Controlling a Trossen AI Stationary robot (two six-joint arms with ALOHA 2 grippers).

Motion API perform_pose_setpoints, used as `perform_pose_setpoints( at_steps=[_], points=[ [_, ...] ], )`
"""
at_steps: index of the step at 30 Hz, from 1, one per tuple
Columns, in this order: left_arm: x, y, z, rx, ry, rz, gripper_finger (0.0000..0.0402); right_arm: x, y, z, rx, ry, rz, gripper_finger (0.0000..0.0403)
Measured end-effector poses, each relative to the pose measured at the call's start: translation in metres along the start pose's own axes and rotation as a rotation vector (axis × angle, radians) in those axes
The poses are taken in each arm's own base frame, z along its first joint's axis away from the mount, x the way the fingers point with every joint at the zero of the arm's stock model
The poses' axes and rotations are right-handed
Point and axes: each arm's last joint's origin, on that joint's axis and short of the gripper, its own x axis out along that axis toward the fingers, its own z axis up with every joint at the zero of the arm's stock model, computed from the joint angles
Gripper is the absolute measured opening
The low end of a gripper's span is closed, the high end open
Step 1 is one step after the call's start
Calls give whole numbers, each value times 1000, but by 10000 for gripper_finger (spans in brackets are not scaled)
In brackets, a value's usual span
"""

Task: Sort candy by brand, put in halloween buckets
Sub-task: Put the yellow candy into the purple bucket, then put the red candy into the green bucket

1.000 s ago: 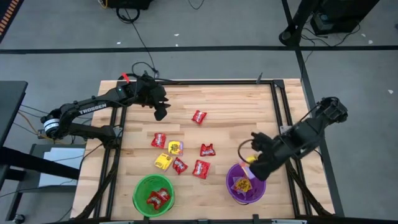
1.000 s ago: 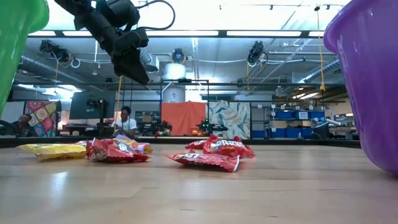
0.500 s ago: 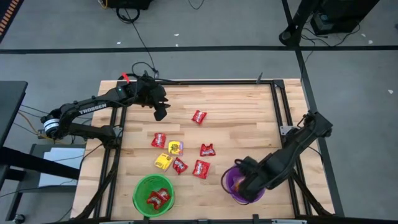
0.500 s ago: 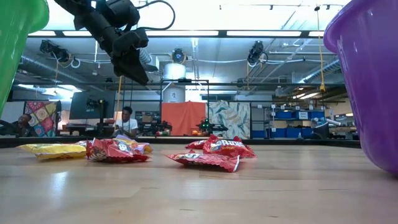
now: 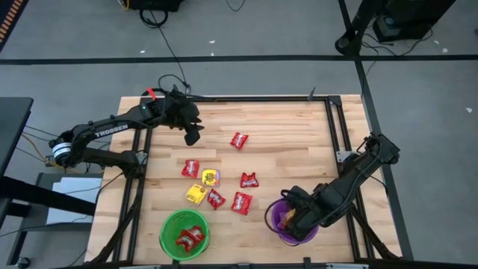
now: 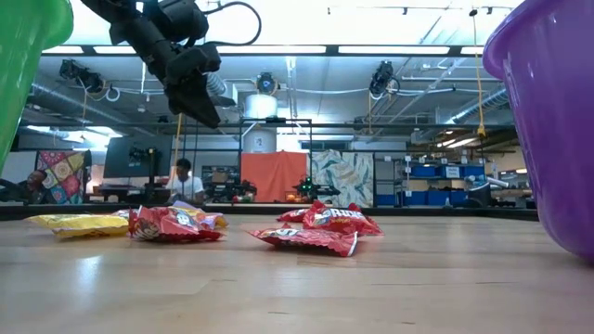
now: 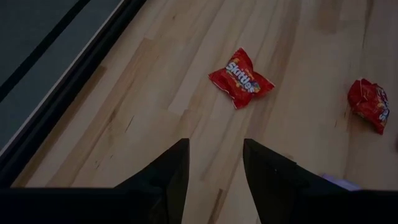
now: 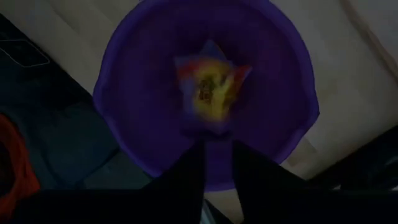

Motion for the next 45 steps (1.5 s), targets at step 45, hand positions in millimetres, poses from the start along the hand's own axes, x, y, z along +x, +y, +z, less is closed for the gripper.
perform_pose_setpoints(
  at_steps=[45],
  points=[
    [143, -23, 0, 9, -3, -100, 208, -135, -143, 83, -315, -1034, -369, 149]
  ],
)
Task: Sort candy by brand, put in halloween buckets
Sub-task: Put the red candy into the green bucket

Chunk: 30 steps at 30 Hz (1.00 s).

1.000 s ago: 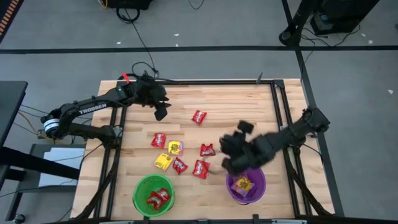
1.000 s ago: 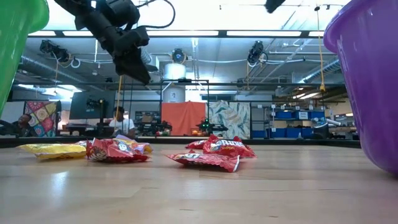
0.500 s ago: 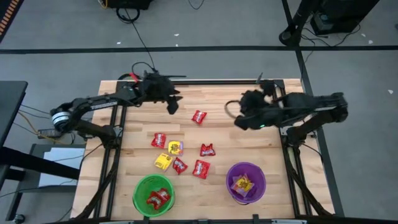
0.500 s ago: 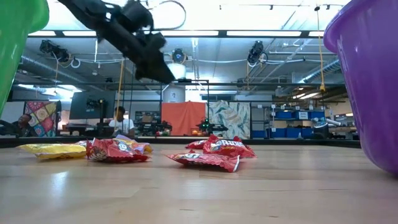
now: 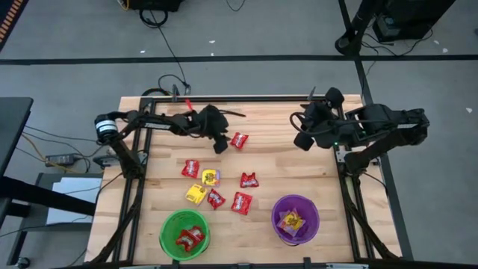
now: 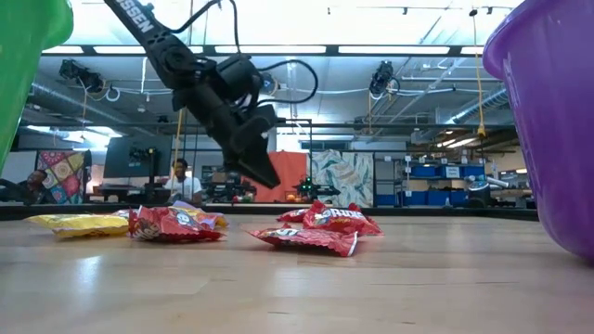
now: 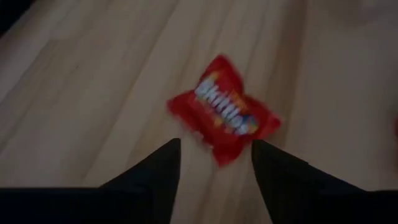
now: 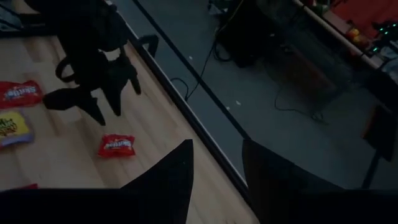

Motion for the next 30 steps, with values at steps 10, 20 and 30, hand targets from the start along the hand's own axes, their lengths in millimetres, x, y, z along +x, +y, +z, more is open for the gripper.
perform_pose_setpoints(
  at_steps=[10, 20, 30],
  points=[
    [-4, -5, 29, 41, -161, -16, 331, 1, 1, -4, -20, 35, 8, 149],
    [25, 0, 13, 10, -98, 1, 370, -1, 3, -4, -9, 45, 38, 148],
    [64, 4, -12, -75, -21, -39, 367, -4, 6, -5, -12, 38, 56, 148]
  ],
)
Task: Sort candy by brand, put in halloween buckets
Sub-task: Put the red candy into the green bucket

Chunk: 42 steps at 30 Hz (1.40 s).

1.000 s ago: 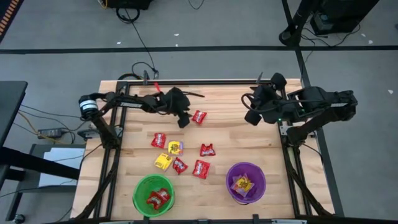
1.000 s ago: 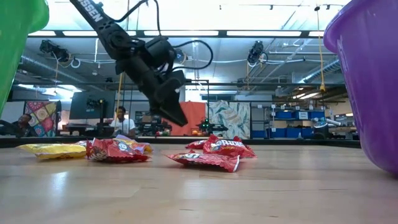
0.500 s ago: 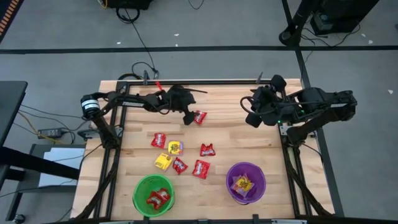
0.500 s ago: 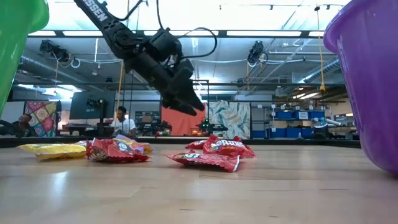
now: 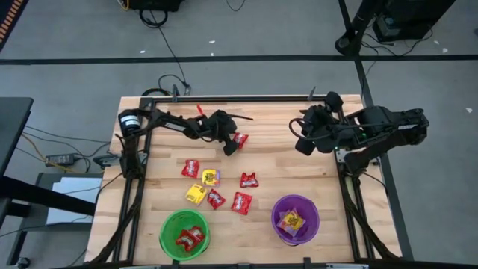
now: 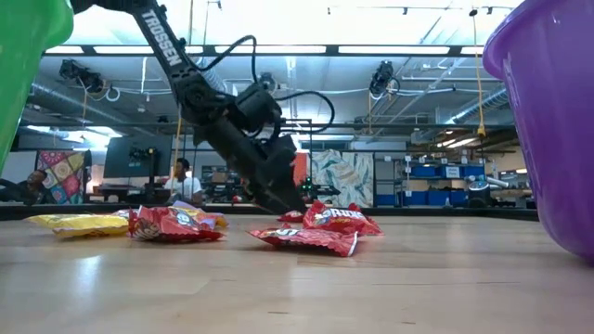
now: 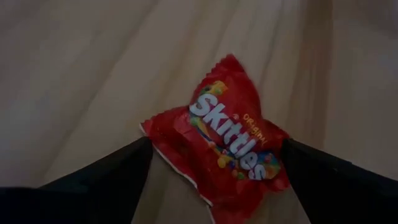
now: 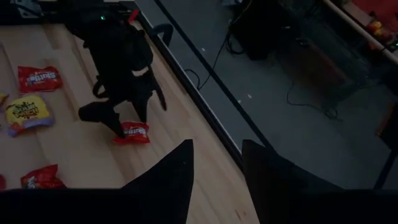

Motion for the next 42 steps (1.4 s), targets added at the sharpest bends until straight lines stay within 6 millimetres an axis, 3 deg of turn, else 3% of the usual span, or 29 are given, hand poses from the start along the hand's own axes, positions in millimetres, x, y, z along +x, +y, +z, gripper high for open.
perform_pose_setpoints(
  at_steps=[8, 12, 16, 29, 34, 42],
  points=[
    [8, 0, 0, -49, -41, -22, 364, 0, 0, 0, 7, -1, 2, 148],
    [7, 0, 1, -71, -45, -23, 338, 0, 0, 0, 6, -1, 2, 148],
    [7, 0, 0, -75, -39, -22, 285, 0, 0, 0, 5, -1, 2, 148],
    [7, -1, -1, -85, -25, -49, 54, 0, 0, 0, -5, -4, -4, 148],
    [-10, 1, 8, -49, -26, -57, 7, 0, 0, 0, -9, -3, -2, 148],
    [-76, -13, 40, -12, -99, -70, 17, 0, -1, -2, -31, 13, -7, 148]
  ],
)
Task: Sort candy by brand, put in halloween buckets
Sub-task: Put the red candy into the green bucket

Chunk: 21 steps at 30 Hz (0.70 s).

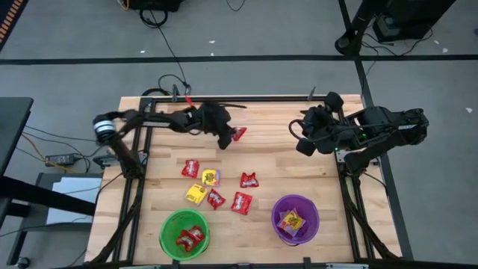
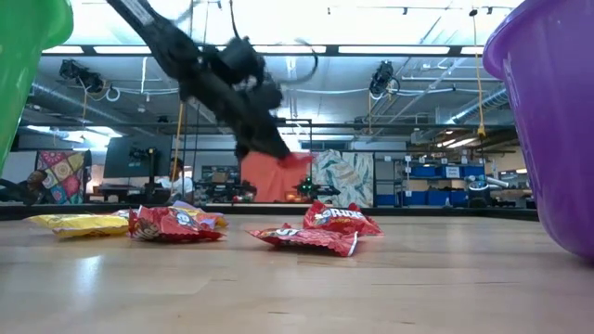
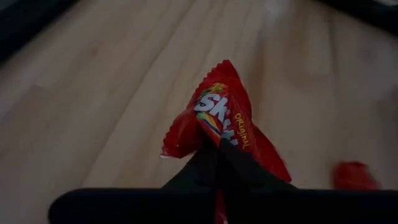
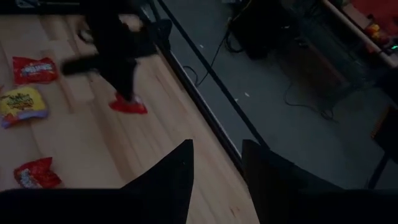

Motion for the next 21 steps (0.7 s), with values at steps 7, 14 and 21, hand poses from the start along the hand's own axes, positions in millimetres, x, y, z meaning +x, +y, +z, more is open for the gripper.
perform_pose_setpoints(
  at_steps=[7, 14, 21],
  points=[
    [-55, -35, 2, 23, 106, -42, 18, 0, -1, -2, -11, 11, -20, 148],
    [-100, -76, -21, 30, 316, -74, 18, 0, -1, -3, 7, 25, -1, 148],
    [-135, -116, -35, 10, 335, -75, 18, 0, -1, -4, 63, 36, 10, 148]
  ],
)
